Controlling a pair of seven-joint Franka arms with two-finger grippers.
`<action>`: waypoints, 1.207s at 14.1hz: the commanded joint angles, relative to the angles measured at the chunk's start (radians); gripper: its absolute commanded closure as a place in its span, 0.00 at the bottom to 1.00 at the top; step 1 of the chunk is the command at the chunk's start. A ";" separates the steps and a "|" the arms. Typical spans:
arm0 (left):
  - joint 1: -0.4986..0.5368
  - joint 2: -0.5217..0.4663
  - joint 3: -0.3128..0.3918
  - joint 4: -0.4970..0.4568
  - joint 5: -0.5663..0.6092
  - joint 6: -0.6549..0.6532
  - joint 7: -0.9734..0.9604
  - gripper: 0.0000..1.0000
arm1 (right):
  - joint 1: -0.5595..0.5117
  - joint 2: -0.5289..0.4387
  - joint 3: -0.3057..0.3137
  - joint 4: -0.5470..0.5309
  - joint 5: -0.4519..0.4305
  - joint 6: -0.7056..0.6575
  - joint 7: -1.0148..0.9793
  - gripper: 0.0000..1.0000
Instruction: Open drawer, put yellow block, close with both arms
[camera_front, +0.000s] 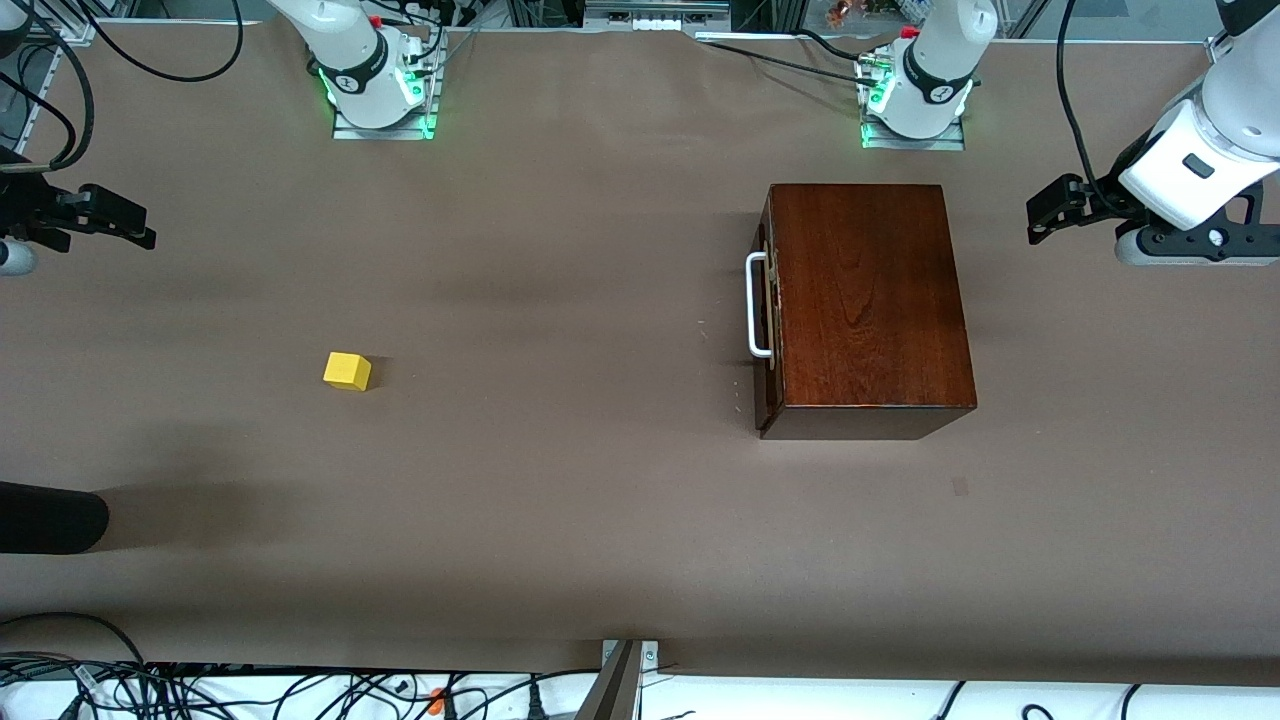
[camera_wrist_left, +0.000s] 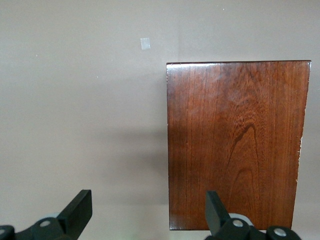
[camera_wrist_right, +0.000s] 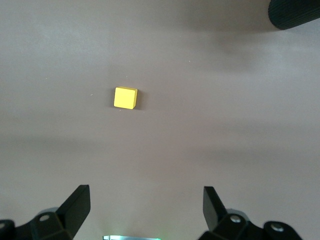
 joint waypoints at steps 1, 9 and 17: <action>0.002 -0.004 0.003 0.009 -0.027 0.000 0.006 0.00 | -0.013 0.001 0.006 0.009 0.017 -0.012 -0.014 0.00; 0.002 0.004 0.004 0.015 -0.027 0.000 0.006 0.00 | -0.013 0.001 0.006 0.009 0.017 -0.012 -0.014 0.00; -0.010 0.010 -0.086 0.047 -0.027 -0.013 -0.092 0.00 | -0.013 0.001 0.006 0.009 0.017 -0.012 -0.014 0.00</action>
